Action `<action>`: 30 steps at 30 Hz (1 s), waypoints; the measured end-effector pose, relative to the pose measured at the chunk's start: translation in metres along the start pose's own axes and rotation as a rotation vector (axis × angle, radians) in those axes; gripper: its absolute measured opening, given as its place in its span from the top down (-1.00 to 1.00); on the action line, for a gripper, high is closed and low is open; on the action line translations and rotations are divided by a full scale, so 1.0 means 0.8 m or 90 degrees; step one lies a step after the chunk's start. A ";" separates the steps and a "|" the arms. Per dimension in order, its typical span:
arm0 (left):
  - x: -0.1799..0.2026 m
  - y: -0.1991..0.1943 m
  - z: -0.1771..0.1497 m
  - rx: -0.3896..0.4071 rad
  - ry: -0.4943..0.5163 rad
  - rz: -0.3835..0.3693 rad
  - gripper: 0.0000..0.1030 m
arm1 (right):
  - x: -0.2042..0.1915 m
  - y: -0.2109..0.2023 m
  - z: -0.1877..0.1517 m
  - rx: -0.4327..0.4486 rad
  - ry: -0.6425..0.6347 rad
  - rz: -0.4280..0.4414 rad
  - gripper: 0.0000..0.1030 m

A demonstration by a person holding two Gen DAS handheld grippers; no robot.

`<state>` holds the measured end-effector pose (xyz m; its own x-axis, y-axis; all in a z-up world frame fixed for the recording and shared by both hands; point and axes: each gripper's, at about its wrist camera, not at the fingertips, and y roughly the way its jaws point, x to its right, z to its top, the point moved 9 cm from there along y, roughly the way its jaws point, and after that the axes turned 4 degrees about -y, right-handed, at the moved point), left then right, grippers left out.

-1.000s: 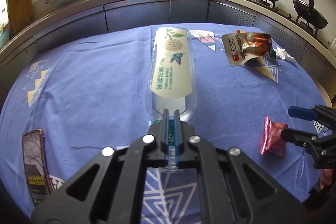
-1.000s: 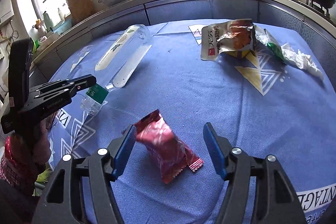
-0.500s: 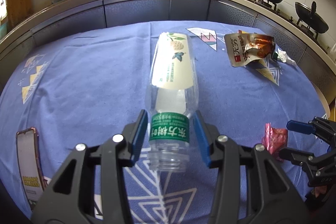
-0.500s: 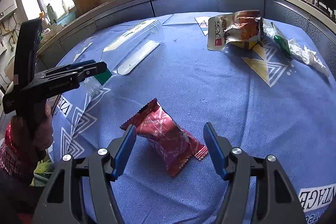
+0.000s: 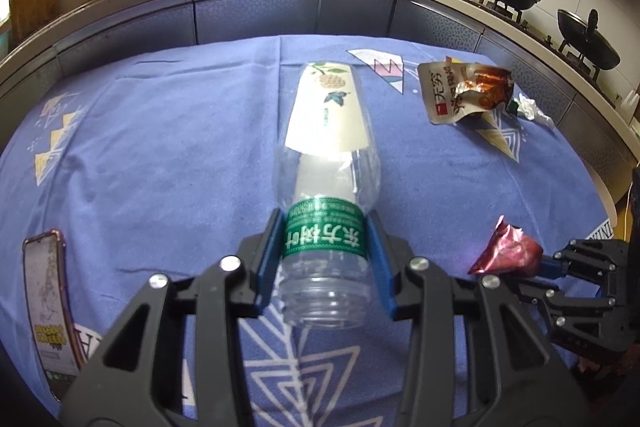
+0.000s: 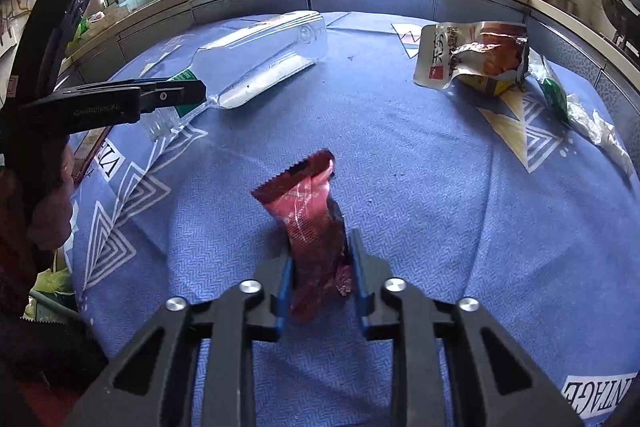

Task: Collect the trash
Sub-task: 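Carry the bottle and red wrapper to the beige bin and release both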

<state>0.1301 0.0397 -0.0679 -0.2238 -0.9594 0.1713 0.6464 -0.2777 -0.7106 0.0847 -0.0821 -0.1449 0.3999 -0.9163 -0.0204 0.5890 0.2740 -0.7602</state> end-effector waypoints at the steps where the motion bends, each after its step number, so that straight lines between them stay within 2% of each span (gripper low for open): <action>1: 0.004 -0.004 0.003 0.002 -0.001 -0.008 0.24 | 0.003 -0.004 0.002 0.007 0.005 -0.001 0.72; 7: 0.046 -0.020 0.021 0.011 0.001 -0.068 0.24 | 0.037 -0.041 0.014 0.059 0.060 -0.003 0.73; 12: 0.107 -0.031 0.040 0.016 0.037 -0.120 0.24 | 0.088 -0.069 0.005 0.084 0.117 -0.030 0.73; 21: 0.215 -0.046 0.051 0.015 0.121 -0.182 0.24 | 0.178 -0.132 -0.041 0.138 0.231 -0.057 0.73; 26: 0.281 -0.037 0.055 -0.003 0.161 -0.220 0.24 | 0.224 -0.164 -0.068 0.171 0.277 -0.088 0.73; 30: 0.350 -0.024 0.057 -0.010 0.219 -0.248 0.24 | 0.268 -0.188 -0.098 0.190 0.322 -0.120 0.73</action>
<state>0.0882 -0.2260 0.0246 -0.6737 -0.7133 0.1933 0.4569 -0.6075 -0.6497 0.0271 -0.3423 -0.0859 -0.0690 -0.9620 -0.2641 0.8175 0.0972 -0.5676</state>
